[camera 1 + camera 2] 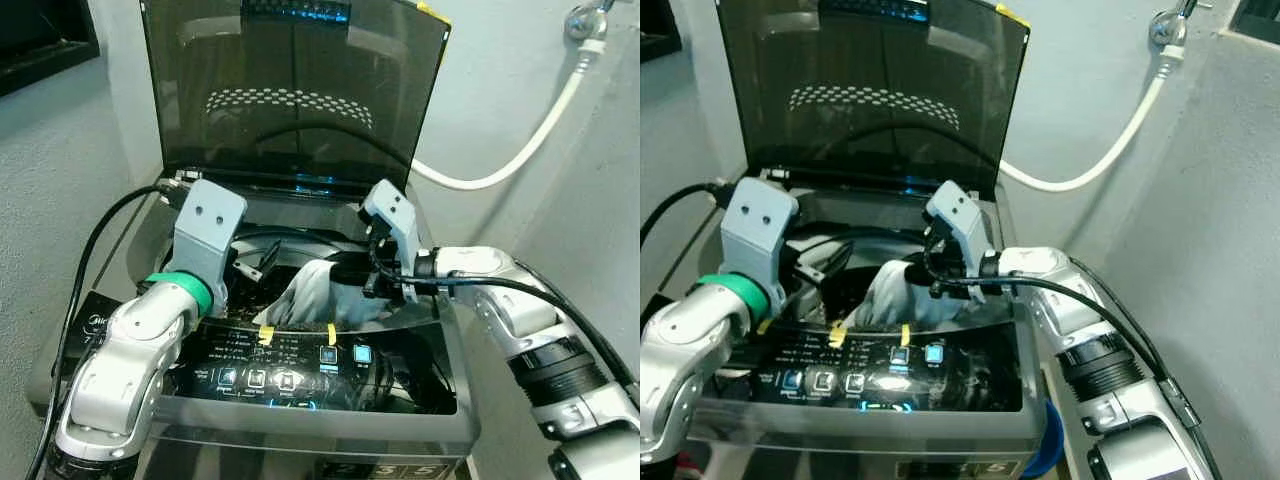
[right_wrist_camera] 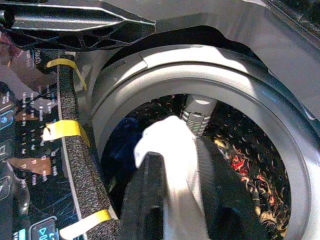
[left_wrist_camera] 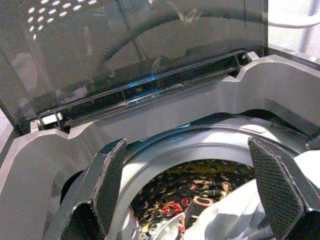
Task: Clothes washing
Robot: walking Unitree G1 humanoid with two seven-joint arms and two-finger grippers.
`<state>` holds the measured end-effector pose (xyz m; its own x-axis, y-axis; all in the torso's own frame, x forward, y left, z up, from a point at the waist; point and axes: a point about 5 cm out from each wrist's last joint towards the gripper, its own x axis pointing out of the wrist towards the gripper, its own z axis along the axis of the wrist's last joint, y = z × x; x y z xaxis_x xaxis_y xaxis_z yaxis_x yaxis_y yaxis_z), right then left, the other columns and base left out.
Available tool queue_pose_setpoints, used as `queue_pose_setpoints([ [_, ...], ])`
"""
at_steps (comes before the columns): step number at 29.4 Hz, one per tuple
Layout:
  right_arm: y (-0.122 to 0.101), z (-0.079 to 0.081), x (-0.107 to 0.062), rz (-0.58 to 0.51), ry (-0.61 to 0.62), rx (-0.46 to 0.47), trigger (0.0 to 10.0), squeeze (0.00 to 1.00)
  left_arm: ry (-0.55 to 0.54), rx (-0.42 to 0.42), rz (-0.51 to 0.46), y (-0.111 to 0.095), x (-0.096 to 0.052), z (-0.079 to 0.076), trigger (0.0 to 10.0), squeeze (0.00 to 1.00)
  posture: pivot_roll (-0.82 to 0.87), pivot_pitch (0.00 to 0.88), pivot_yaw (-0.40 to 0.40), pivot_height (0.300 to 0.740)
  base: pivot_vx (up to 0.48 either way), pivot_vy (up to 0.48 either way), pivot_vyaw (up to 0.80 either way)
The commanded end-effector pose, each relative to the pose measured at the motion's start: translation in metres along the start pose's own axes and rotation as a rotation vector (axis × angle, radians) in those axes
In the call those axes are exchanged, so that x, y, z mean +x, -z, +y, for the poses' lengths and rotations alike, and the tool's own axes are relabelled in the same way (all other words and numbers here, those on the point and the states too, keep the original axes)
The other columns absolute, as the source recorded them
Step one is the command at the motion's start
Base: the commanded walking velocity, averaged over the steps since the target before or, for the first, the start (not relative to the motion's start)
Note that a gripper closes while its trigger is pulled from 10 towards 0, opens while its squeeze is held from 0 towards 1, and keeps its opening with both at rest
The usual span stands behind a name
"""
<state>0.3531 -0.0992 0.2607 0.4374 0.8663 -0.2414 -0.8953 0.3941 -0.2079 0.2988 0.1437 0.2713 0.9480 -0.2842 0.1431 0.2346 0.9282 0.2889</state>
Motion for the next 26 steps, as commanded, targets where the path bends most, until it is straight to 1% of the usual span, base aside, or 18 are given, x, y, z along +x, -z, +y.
queue_pose_setpoints([
  [1, 0.000, -0.001, -0.002, 0.000, 0.020, 0.000, 10.0, 0.60, -0.005, 0.001, -0.008, -0.004, -0.002, 0.000, 10.0, 0.00, 0.06, 0.040, -0.018, 0.740, 0.000, 0.000, 0.00],
  [2, -0.002, -0.006, -0.002, -0.001, 0.065, 0.002, 10.0, 0.00, -0.004, 0.002, -0.006, -0.004, -0.002, 0.000, 10.0, 0.00, 0.06, 0.041, -0.018, 0.740, 0.000, 0.000, 0.00],
  [4, -0.007, -0.016, -0.004, -0.031, 0.149, -0.003, 10.0, 0.00, -0.008, 0.003, -0.005, -0.004, -0.003, 0.001, 10.0, 0.00, 0.06, 0.040, -0.017, 0.740, 0.000, 0.000, 0.00],
  [5, -0.007, -0.016, -0.004, -0.031, 0.149, -0.003, 10.0, 0.00, -0.008, 0.003, -0.005, -0.004, -0.003, 0.001, 10.0, 0.00, 0.06, 0.040, -0.017, 0.740, 0.000, 0.000, 0.00],
  [6, -0.012, -0.022, -0.006, -0.073, 0.203, 0.008, 10.0, 0.00, -0.016, -0.002, -0.008, -0.005, -0.002, 0.001, 10.0, 0.00, 0.06, 0.040, -0.018, 0.740, 0.000, 0.000, 0.00],
  [7, -0.021, -0.033, -0.010, -0.167, 0.315, 0.043, 10.0, 0.00, -0.054, -0.004, -0.006, -0.005, -0.001, 0.004, 10.0, 0.00, 0.06, 0.041, -0.019, 0.740, 0.000, 0.000, 0.00],
  [10, -0.027, -0.040, -0.014, -0.231, 0.390, 0.077, 10.0, 0.00, -0.082, -0.006, -0.004, -0.005, -0.001, 0.007, 10.0, 0.00, 0.06, 0.041, -0.019, 0.740, 0.000, 0.000, 0.00],
  [12, -0.033, -0.051, -0.029, -0.418, 0.585, 0.175, 10.0, 0.00, -0.192, -0.021, -0.008, -0.005, 0.002, 0.018, 10.0, 0.00, 0.06, 0.041, -0.019, 0.740, 0.000, 0.000, 0.00],
  [13, -0.032, -0.052, -0.034, -0.466, 0.630, 0.215, 10.0, 0.00, -0.225, -0.024, -0.015, -0.005, 0.003, 0.021, 10.0, 0.00, 0.06, 0.041, -0.019, 0.740, 0.000, 0.000, 0.00],
  [14, -0.032, -0.052, -0.034, -0.466, 0.630, 0.215, 10.0, 0.00, -0.225, -0.024, -0.015, -0.005, 0.003, 0.021, 10.0, 0.00, 0.06, 0.041, -0.019, 0.740, 0.000, 0.000, 0.00],
  [15, -0.024, -0.049, -0.039, -0.511, 0.703, 0.245, 10.0, 0.00, -0.265, -0.041, -0.032, -0.004, 0.003, 0.024, 10.0, 0.00, 0.05, 0.041, -0.017, 0.740, 0.000, 0.000, 0.00],
  [17, -0.021, -0.047, -0.041, -0.538, 0.739, 0.273, 10.0, 0.00, -0.284, -0.049, -0.036, -0.003, 0.002, 0.025, 10.0, 0.00, 0.05, 0.040, -0.013, 0.740, 0.000, 0.000, 0.00],
  [19, -0.018, -0.045, -0.041, -0.552, 0.748, 0.293, 10.0, 0.00, -0.292, -0.055, -0.037, -0.001, 0.002, 0.026, 10.0, 0.00, 0.05, 0.040, -0.011, 0.740, 0.000, 0.000, 0.00],
  [22, -0.009, -0.034, -0.034, -0.472, 0.649, 0.289, 10.0, 0.00, -0.275, -0.051, -0.034, 0.001, 0.001, 0.025, 10.0, 0.00, 0.05, 0.040, -0.006, 0.740, 0.000, 0.000, 0.00],
  [23, -0.001, -0.021, -0.024, -0.342, 0.498, 0.212, 10.0, 0.00, -0.249, -0.048, -0.035, 0.002, 0.002, 0.021, 10.0, 0.00, 0.04, 0.039, 0.000, 0.740, 0.000, 0.000, 0.00],
  [24, -0.001, -0.021, -0.024, -0.342, 0.498, 0.212, 10.0, 0.00, -0.249, -0.048, -0.035, 0.002, 0.002, 0.021, 10.0, 0.00, 0.04, 0.039, 0.000, 0.740, 0.000, 0.000, 0.00],
  [25, 0.009, -0.003, -0.018, -0.204, 0.306, 0.148, 10.0, 0.10, -0.227, -0.038, -0.035, 0.002, 0.003, 0.018, 10.0, 0.00, 0.04, 0.038, 0.000, 0.740, 0.000, 0.000, 0.00],
  [26, 0.009, -0.003, -0.018, -0.204, 0.306, 0.148, 10.0, 0.10, -0.227, -0.038, -0.035, 0.002, 0.003, 0.018, 10.0, 0.00, 0.04, 0.038, 0.000, 0.740, 0.000, 0.000, 0.00],
])
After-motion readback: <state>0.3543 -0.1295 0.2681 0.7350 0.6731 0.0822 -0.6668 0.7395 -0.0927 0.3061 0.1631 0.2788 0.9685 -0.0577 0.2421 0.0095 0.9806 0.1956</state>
